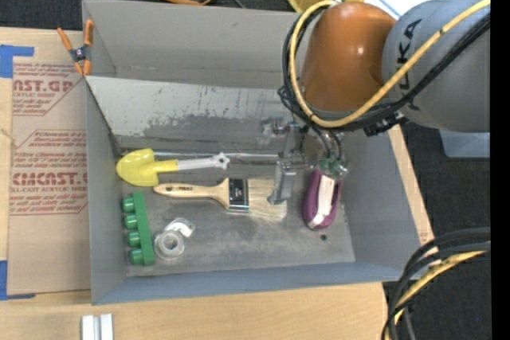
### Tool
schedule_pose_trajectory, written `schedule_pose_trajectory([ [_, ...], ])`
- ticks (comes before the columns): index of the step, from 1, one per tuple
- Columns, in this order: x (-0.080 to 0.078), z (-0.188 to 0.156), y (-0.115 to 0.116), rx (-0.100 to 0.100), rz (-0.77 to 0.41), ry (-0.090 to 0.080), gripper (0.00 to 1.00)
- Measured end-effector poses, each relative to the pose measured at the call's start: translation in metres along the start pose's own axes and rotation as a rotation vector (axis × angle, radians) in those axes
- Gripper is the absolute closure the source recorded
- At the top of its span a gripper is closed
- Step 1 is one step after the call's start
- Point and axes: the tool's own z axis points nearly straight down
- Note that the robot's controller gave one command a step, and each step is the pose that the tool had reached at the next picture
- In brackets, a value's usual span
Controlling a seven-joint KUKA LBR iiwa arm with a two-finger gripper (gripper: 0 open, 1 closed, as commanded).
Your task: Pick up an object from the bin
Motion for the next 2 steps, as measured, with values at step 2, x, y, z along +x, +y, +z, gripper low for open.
schedule_pose_trajectory([
  [2,0.005,0.125,0.038,-0.003,0.065,-0.013,0.00],
])
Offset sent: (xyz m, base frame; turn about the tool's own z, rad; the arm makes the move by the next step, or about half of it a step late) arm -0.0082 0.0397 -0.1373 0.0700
